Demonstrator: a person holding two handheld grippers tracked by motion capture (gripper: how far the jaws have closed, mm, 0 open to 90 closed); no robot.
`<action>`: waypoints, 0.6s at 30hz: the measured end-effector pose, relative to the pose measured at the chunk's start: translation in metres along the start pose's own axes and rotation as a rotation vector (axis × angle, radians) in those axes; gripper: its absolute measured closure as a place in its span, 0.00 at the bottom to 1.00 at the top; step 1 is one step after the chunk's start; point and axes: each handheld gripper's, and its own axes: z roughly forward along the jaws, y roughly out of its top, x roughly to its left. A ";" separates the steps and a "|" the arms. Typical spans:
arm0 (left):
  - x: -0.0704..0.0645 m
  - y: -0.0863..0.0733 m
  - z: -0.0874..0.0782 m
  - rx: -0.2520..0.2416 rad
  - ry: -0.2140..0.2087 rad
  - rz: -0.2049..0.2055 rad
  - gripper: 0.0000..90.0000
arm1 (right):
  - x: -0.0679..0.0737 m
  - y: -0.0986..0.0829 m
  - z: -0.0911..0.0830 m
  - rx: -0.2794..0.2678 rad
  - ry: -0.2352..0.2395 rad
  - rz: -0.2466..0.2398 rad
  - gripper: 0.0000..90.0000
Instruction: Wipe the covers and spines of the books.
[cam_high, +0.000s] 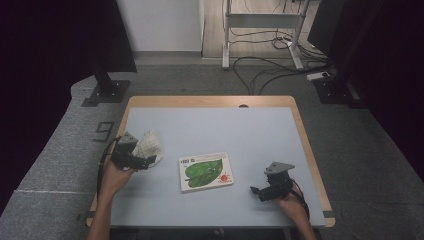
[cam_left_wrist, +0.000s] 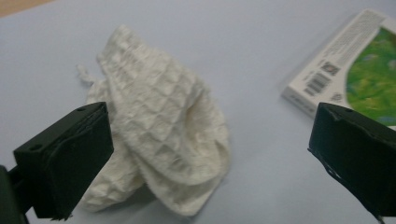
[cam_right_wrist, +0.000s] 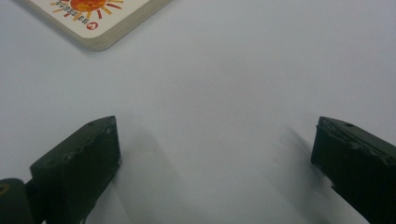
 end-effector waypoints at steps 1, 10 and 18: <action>-0.003 0.000 -0.001 -0.004 -0.009 0.004 0.00 | 0.000 0.000 0.000 0.000 0.000 0.000 0.01; -0.032 0.002 0.004 -0.003 -0.079 0.078 0.00 | 0.000 0.000 0.000 0.001 0.002 0.001 0.01; -0.051 -0.004 0.021 -0.005 -0.129 0.111 0.00 | 0.000 0.000 0.000 0.002 0.002 0.001 0.01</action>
